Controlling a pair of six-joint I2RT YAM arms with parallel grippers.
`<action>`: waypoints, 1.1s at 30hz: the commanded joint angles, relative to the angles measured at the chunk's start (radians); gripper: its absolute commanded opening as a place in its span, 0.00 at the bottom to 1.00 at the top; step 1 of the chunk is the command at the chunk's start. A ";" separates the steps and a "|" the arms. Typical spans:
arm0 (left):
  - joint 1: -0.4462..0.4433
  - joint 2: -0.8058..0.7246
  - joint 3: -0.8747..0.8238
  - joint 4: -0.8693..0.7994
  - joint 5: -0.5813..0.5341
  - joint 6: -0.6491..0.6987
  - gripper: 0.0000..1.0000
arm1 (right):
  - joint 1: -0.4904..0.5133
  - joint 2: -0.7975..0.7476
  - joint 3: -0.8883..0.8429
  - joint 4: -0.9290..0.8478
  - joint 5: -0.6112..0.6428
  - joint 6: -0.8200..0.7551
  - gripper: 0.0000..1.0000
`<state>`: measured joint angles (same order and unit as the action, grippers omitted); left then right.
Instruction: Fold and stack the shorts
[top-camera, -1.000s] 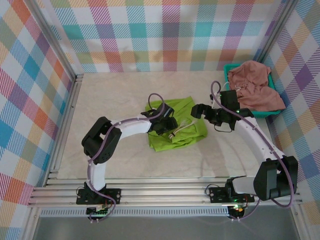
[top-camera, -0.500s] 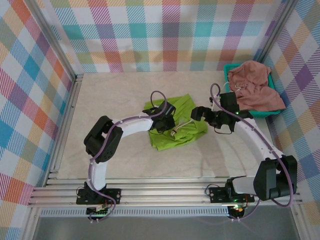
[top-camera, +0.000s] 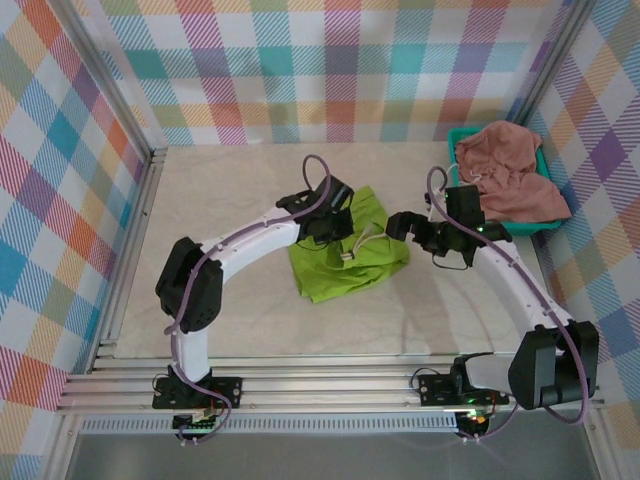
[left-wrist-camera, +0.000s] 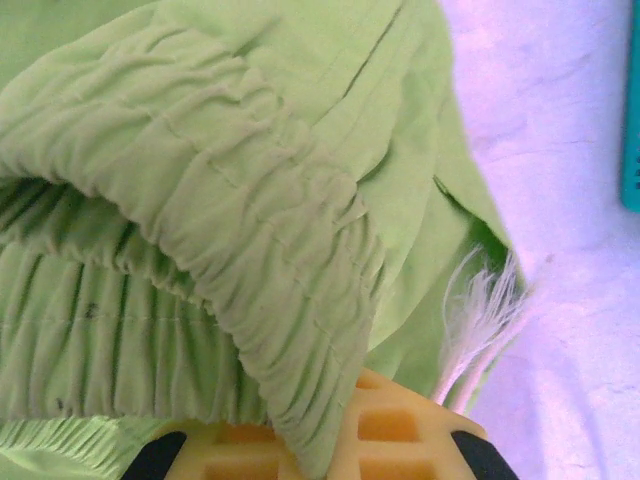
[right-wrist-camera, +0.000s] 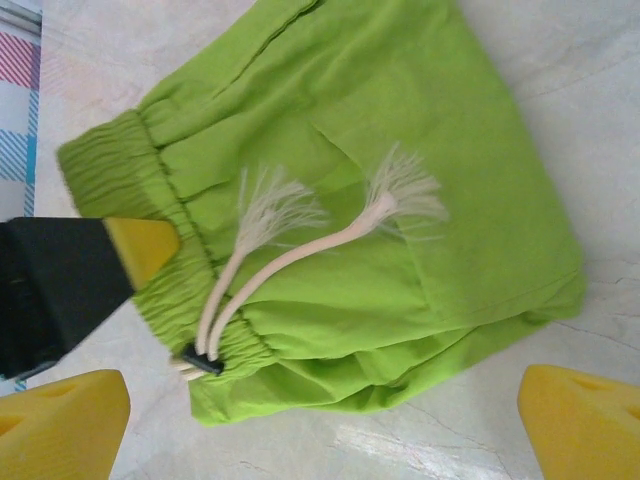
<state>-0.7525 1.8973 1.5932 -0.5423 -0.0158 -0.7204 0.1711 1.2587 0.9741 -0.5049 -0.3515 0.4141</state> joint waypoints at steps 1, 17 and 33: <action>0.003 -0.056 0.076 -0.102 0.015 0.057 0.00 | -0.005 -0.019 0.000 0.007 -0.004 -0.006 0.99; 0.083 -0.073 0.320 -0.270 0.177 0.133 0.00 | -0.012 -0.037 -0.002 0.006 0.002 0.005 0.99; 0.193 -0.300 -0.063 -0.097 0.289 0.220 0.00 | -0.012 -0.012 -0.003 0.029 -0.033 0.014 1.00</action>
<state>-0.5854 1.6325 1.6032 -0.7292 0.2306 -0.5522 0.1684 1.2446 0.9741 -0.5011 -0.3542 0.4152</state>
